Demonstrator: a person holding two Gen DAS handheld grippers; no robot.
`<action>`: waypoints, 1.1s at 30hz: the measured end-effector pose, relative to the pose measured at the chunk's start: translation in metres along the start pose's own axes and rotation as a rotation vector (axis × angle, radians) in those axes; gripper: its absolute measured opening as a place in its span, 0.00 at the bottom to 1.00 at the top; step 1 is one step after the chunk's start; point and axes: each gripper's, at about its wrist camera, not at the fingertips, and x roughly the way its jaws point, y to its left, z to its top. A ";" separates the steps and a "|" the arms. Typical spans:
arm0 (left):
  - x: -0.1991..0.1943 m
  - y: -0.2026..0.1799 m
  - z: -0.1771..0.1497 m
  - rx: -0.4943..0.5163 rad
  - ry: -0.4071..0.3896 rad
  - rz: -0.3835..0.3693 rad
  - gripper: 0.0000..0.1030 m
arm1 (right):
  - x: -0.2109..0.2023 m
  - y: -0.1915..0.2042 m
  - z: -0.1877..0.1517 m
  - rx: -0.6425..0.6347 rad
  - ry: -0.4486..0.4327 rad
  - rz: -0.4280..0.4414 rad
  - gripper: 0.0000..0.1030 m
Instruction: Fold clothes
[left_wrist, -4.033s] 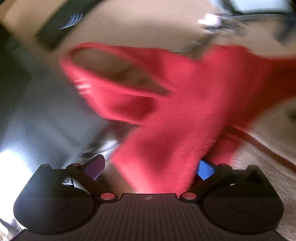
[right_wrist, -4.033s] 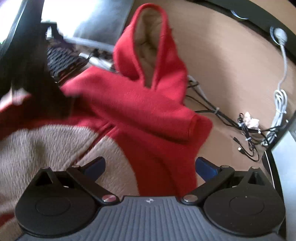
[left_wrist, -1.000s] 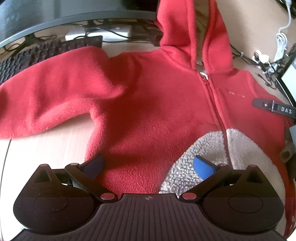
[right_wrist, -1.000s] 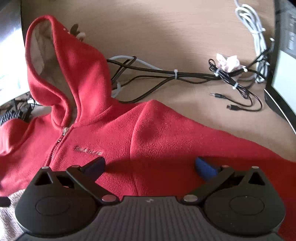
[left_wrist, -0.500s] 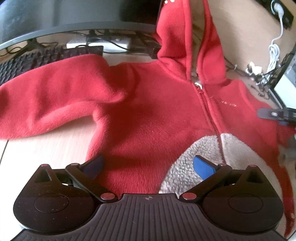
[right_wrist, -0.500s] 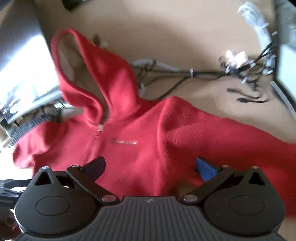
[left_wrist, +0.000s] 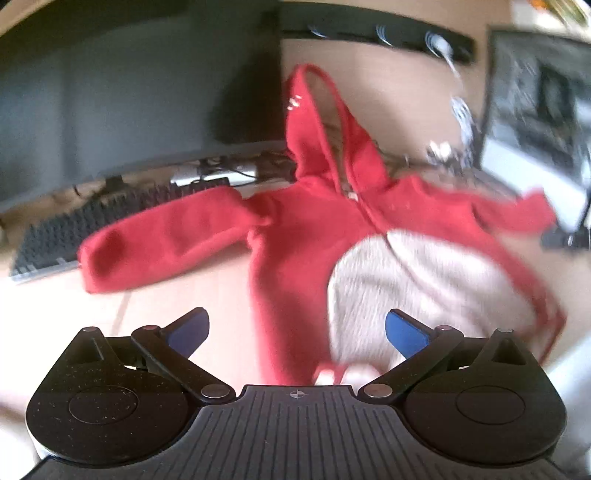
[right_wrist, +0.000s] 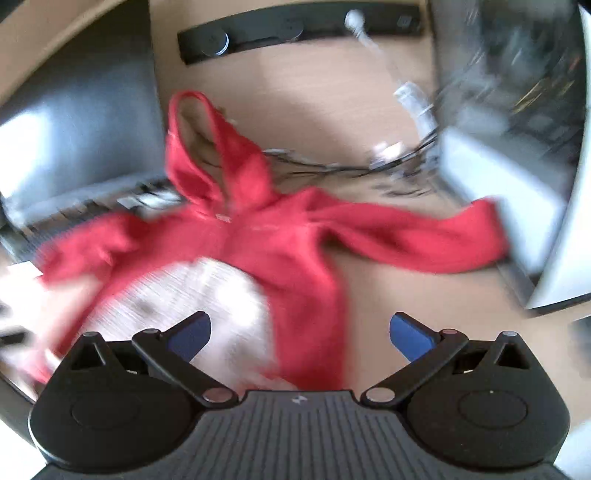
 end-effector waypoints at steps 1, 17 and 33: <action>-0.005 -0.001 -0.006 0.040 0.012 0.010 1.00 | -0.008 0.002 -0.009 -0.056 -0.010 -0.050 1.00; 0.037 0.017 0.003 0.190 0.139 0.278 1.00 | 0.007 0.034 -0.008 -0.431 -0.050 -0.454 1.00; 0.001 0.032 0.011 -0.075 0.162 -0.206 1.00 | -0.021 -0.009 0.037 -0.080 0.038 0.163 1.00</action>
